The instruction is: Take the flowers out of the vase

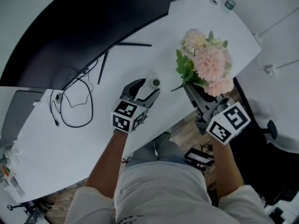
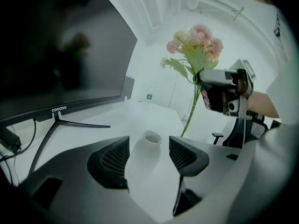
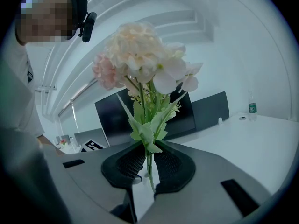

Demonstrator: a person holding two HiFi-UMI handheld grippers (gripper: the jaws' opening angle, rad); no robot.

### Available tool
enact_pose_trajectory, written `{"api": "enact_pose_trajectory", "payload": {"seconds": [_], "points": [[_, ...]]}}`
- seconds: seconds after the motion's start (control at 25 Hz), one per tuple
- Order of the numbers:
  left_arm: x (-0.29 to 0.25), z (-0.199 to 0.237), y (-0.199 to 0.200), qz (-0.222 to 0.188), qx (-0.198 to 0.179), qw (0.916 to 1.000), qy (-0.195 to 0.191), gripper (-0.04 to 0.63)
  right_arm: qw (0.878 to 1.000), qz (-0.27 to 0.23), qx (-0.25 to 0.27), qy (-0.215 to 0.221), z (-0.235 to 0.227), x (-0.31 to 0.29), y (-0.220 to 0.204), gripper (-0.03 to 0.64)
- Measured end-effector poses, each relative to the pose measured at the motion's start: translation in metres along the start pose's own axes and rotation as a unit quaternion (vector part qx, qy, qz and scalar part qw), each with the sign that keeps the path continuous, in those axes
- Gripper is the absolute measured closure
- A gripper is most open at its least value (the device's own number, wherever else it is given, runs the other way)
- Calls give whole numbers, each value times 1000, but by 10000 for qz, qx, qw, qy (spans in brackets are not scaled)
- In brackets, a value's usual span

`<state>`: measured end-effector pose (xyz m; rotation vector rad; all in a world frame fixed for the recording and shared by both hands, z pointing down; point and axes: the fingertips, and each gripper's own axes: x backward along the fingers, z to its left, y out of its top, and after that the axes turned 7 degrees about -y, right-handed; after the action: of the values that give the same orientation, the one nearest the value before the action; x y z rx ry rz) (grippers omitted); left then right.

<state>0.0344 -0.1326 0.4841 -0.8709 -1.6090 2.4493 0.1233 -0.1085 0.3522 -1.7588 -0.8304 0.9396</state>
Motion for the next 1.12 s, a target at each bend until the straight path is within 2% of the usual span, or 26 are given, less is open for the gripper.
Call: {"api": "enact_pose_trajectory", "payload": {"seconds": [0.24,0.44,0.68,0.84,0.96,1.12], "points": [[26,-4,12,-222,198,9994,161,332,10000,52,58,58,7,9,-2,540],[49,-12,15,-227,249,9990,285,366,9999,86,58,77,14,16,-6,541],[76,-32,30,-326,104,9983,470,435,10000,17,47,84,23,28,0,540],[94,-41,40,-446,27,9967,670,513,9999,-10,78,115,32,35,2,540],[104,-48,45,-557,126,9955,762,572,9999,-1,79,128,38,40,1,540],[116,-56,50,-676,170,9939,856,592,9999,-3,66,127,45,44,2,541]]}}
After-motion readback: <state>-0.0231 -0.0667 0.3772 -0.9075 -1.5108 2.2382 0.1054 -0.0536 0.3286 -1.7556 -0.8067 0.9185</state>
